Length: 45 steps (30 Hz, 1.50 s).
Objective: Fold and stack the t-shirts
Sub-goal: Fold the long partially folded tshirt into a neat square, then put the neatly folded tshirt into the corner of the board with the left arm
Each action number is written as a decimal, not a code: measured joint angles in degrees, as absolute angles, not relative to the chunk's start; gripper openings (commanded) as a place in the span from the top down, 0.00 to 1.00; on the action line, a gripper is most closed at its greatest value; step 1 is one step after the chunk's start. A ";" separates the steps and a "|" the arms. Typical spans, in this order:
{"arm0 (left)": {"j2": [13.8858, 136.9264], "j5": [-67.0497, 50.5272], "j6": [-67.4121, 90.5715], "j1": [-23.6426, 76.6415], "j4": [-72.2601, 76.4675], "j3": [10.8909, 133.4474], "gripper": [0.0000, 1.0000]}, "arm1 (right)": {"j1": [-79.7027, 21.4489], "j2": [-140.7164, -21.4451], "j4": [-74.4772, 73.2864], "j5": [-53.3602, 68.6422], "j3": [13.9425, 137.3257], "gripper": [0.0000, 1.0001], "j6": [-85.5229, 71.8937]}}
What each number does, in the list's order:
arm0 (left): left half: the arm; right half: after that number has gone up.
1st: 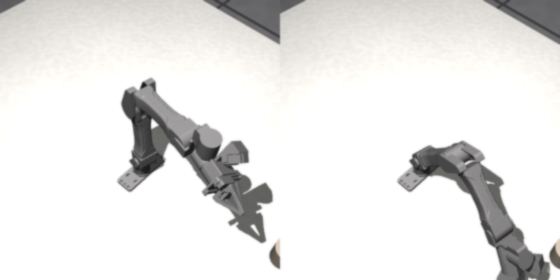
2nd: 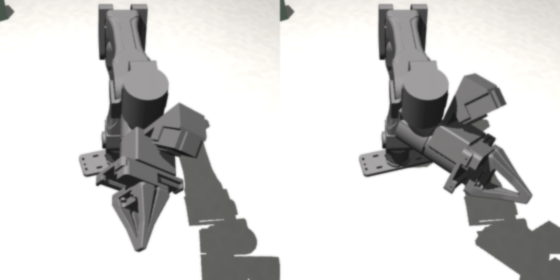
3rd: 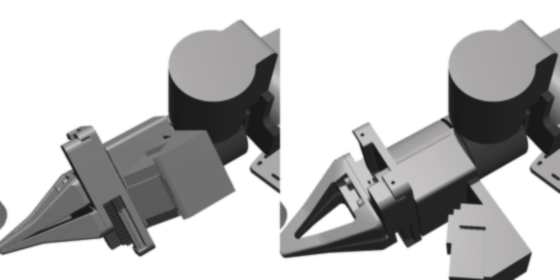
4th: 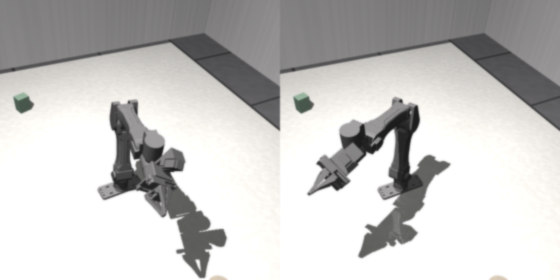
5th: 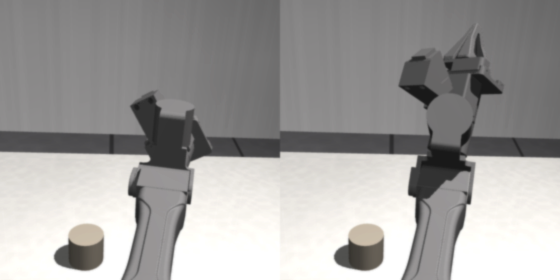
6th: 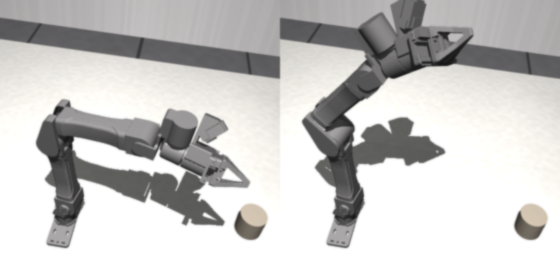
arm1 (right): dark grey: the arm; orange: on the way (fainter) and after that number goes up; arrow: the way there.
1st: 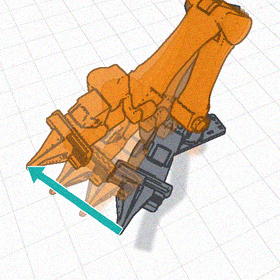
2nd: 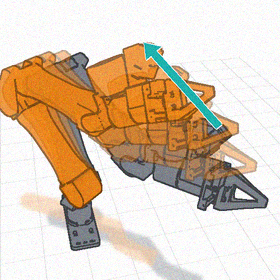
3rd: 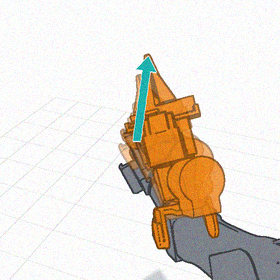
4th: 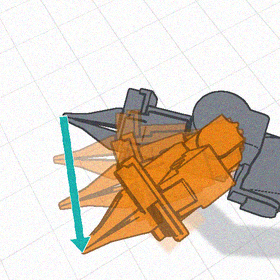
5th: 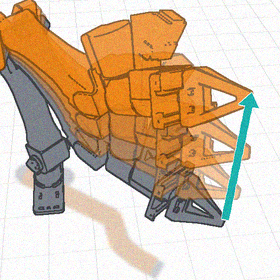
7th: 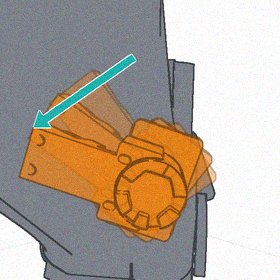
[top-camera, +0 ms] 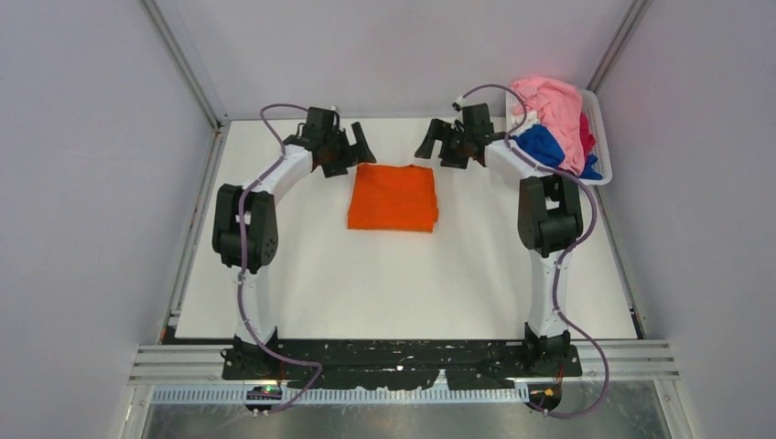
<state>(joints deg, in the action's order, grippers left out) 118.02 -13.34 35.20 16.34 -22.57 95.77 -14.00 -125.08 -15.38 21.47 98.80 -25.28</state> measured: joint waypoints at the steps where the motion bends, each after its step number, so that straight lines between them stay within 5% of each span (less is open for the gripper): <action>1: 117.64 -13.50 35.07 16.29 -22.90 95.48 0.00 | -13.89 -124.49 -15.33 21.28 98.50 0.05 -25.04; 9: 112.86 -14.28 33.54 16.01 -22.85 85.34 0.14 | -13.76 -104.18 -12.12 20.21 78.22 0.05 -23.66; 18: 119.59 -15.62 32.21 16.10 -24.73 88.99 0.51 | -13.76 -88.25 -9.72 20.64 64.66 0.05 -23.27; 20: 122.06 -15.05 32.25 16.36 -25.85 90.37 0.64 | -13.76 -86.61 -9.80 20.75 63.57 0.05 -23.18; 23: 123.90 -13.78 32.40 16.78 -28.53 92.75 1.00 | -13.76 -84.27 -9.47 20.93 62.72 0.05 -22.96; 37: 127.26 8.14 24.56 17.87 -46.11 109.23 1.00 | -13.76 -75.96 -8.62 15.90 57.28 0.05 -19.07; 45: 130.65 13.76 22.20 6.39 -51.05 119.66 1.00 | -13.76 -71.99 -7.73 6.09 51.62 0.05 -17.63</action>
